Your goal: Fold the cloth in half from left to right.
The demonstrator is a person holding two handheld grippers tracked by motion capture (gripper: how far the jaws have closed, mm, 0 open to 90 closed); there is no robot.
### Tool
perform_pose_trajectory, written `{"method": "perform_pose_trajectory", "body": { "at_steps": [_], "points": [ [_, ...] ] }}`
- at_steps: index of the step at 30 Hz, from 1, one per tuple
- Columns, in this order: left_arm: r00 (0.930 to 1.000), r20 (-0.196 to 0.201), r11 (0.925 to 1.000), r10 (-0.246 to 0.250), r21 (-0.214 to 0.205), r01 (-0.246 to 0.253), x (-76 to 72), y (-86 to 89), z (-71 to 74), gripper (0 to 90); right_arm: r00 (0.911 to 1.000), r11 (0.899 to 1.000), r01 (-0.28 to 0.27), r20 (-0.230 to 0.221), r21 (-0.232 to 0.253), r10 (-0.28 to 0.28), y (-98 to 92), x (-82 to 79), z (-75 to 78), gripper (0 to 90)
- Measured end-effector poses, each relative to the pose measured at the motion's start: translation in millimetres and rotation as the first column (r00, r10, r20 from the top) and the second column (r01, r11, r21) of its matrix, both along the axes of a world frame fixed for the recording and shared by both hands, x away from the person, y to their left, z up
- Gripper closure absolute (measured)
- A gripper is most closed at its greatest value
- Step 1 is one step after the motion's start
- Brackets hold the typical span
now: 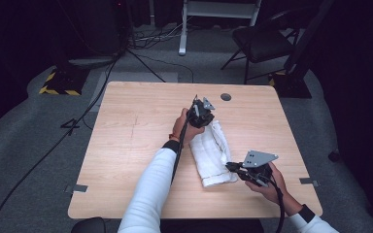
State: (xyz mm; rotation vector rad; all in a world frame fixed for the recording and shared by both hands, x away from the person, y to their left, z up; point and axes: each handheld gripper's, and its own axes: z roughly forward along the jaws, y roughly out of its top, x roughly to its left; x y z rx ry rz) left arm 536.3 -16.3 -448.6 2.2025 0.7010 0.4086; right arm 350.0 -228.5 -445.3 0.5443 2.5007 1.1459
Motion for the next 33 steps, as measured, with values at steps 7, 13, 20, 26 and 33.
{"method": "perform_pose_trajectory", "body": {
  "at_steps": [7,13,20,26,33],
  "points": [
    [0.9999,-0.009,0.9998,0.008,0.021,-0.007,-3.2,-16.0,-2.3,67.0,0.9973,0.997,0.067,-0.030,-0.029,-0.068,-14.1,0.6,-13.9,74.4],
    [0.9983,-0.049,0.9995,0.031,-0.001,-0.031,-20.3,-1.2,2.5,35.1,0.9914,0.992,0.124,-0.040,-0.016,-0.125,-25.8,4.9,-14.2,56.6],
    [0.9966,-0.061,0.9985,-0.054,-0.001,0.054,-64.5,27.0,1.7,26.5,0.9852,0.986,0.167,-0.038,-0.021,-0.167,-34.0,15.3,-13.7,51.3],
    [0.9908,-0.082,0.9880,-0.107,0.103,0.116,-105.2,28.5,-14.2,24.4,0.9824,0.982,0.174,-0.057,-0.074,-0.178,-37.5,28.5,-22.9,49.2],
    [0.9737,-0.094,0.9657,-0.208,0.139,0.219,-146.1,21.0,-26.9,24.5,0.9842,0.983,0.125,-0.108,-0.135,-0.140,-37.8,31.1,-34.9,49.2]
  ]
}}
